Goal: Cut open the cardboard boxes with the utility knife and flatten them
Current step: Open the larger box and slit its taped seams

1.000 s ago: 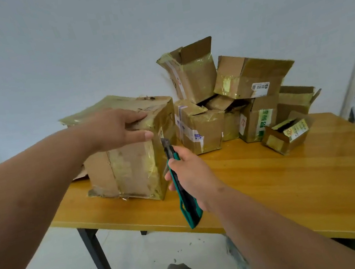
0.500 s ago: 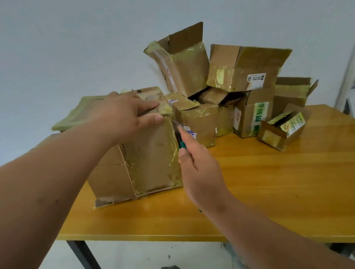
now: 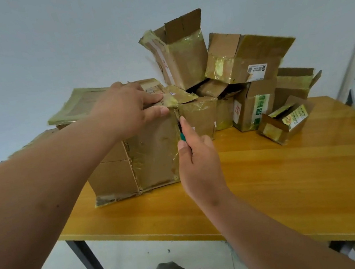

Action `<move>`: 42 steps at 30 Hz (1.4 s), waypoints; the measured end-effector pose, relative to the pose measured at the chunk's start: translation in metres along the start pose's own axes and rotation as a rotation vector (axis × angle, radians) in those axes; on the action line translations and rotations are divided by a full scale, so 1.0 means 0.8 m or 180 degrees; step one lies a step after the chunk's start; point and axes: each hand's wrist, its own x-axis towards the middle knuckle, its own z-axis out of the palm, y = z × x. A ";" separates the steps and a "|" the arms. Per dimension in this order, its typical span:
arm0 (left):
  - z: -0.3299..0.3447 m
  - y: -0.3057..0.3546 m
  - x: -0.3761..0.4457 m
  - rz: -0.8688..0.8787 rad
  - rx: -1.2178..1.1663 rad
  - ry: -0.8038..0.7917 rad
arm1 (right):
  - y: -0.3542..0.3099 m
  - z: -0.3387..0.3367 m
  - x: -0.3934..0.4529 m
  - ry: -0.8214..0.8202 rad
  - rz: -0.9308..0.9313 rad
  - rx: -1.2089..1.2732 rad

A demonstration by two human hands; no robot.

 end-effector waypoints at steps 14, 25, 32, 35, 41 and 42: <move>0.001 0.007 0.004 -0.0029 -0.0066 0.0028 | 0.006 -0.002 0.004 -0.0027 0.0338 -0.0162; 0.000 0.008 0.001 0.0036 0.0035 0.0046 | 0.024 -0.011 -0.006 -0.0461 0.0558 -0.0287; -0.001 0.010 0.000 0.0029 0.0028 0.0024 | 0.022 -0.024 -0.007 -0.0692 0.0740 -0.0142; -0.002 0.012 -0.001 0.0035 0.0022 0.0034 | 0.024 -0.025 -0.005 -0.0751 0.0819 -0.0114; -0.002 0.013 -0.001 -0.0051 -0.0017 0.0022 | 0.025 -0.031 -0.008 -0.0831 0.1017 -0.0213; -0.002 0.014 -0.002 -0.0054 -0.0006 0.0014 | 0.025 -0.031 -0.009 -0.0831 0.1039 -0.0207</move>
